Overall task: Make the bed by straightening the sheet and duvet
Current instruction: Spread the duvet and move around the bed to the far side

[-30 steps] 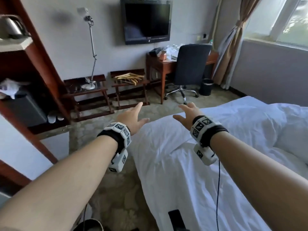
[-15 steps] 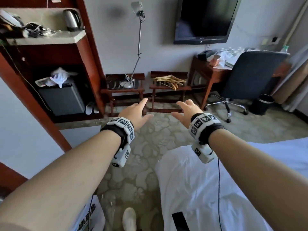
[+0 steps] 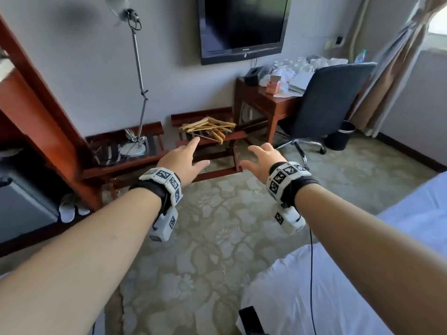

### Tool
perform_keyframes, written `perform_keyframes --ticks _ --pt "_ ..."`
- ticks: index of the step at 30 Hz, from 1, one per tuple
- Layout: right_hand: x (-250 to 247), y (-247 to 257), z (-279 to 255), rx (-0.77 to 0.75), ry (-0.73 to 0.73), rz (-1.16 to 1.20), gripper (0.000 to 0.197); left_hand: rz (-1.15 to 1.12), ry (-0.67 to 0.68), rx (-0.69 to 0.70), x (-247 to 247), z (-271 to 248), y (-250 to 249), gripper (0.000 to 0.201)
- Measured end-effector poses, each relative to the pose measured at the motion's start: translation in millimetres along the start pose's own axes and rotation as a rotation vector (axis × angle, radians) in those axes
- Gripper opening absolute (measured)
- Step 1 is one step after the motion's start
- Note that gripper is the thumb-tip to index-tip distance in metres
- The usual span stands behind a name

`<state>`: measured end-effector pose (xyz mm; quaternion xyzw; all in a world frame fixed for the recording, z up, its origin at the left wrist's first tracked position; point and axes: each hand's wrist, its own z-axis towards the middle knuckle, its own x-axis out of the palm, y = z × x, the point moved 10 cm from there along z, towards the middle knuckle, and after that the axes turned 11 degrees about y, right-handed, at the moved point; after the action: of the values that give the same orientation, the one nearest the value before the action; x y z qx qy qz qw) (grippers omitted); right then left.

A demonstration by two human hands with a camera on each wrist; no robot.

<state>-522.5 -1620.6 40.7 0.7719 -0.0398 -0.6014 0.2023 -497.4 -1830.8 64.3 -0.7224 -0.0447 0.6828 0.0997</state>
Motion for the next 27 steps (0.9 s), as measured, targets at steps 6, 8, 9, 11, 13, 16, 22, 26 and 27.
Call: perform_keyframes --ticks 6,8,9,11,13,16,22,26,27 --pt "-27 -64 129 0.093 -0.032 0.038 0.064 0.038 0.024 0.133 10 161 -23 0.071" --pt "-44 -89 178 0.120 -0.056 0.080 0.064 0.062 0.025 0.172 8 225 -34 0.072" --pt "-62 -108 214 0.145 -0.074 0.106 0.064 0.083 0.032 0.185 2 275 -45 0.072" --pt "-75 -116 233 0.134 -0.085 0.106 0.063 0.105 0.044 0.207 -5 304 -55 0.072" --pt "-107 -147 263 0.167 -0.134 0.115 0.062 0.107 0.059 0.254 -10 361 -86 0.073" --pt "-152 -203 287 0.234 -0.187 0.132 0.061 0.071 0.085 0.337 -12 429 -146 0.072" --pt "-224 -366 293 0.488 -0.316 0.164 0.062 0.060 0.128 0.637 19 547 -326 0.070" --pt "-246 -482 285 0.692 -0.363 0.159 0.059 0.032 0.178 0.831 62 614 -454 0.070" --pt "-255 -515 279 0.755 -0.377 0.165 0.059 0.011 0.190 0.890 75 633 -493 0.070"
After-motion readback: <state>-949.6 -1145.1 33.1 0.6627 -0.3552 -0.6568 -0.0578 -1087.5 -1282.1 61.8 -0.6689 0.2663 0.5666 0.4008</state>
